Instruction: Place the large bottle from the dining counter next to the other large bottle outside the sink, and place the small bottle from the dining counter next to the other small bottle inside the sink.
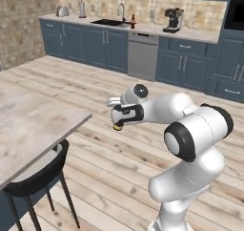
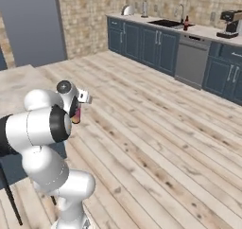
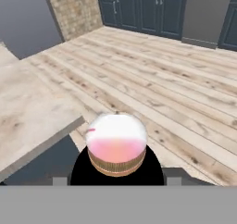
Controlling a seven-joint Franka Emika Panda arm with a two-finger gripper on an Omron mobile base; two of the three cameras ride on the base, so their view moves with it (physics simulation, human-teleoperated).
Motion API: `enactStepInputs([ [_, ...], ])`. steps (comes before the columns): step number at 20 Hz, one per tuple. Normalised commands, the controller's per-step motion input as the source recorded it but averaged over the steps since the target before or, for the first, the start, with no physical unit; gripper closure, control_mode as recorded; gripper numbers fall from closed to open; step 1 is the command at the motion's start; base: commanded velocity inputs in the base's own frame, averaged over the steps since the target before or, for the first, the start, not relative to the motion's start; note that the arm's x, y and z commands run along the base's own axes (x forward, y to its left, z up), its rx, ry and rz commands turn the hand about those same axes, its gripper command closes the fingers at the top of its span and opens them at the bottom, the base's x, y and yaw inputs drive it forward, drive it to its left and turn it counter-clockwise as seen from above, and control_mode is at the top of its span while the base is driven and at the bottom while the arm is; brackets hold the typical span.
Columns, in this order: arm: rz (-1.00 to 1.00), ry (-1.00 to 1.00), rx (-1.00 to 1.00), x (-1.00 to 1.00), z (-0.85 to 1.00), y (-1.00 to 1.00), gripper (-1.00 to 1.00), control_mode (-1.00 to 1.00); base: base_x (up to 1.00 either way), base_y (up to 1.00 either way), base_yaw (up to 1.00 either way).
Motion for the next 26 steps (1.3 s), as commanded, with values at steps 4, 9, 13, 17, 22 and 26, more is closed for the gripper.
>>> enactStepInputs([
  [4, 0.00, 0.00, 0.00, 0.00, 0.00, 0.00, 1.00, 1.00, 1.00, -0.17, -0.11],
  [9, 0.00, 0.00, 0.00, 0.00, 0.00, 0.00, 1.00, 1.00, 1.00, -0.14, -0.11],
  [13, 0.00, 0.00, 0.00, 0.00, 0.00, 0.00, 1.00, 1.00, 1.00, -0.04, -0.09],
  [17, 0.00, 0.00, 0.00, 0.00, 0.00, 0.00, 1.00, 1.00, 1.00, 0.00, -0.08],
  [22, 0.00, 0.00, 0.00, 0.00, 0.00, 0.00, 1.00, 1.00, 1.00, 0.00, -0.08],
  [26, 0.00, 0.00, 0.00, 0.00, 0.00, 0.00, 1.00, 1.00, 1.00, 0.00, -0.10],
])
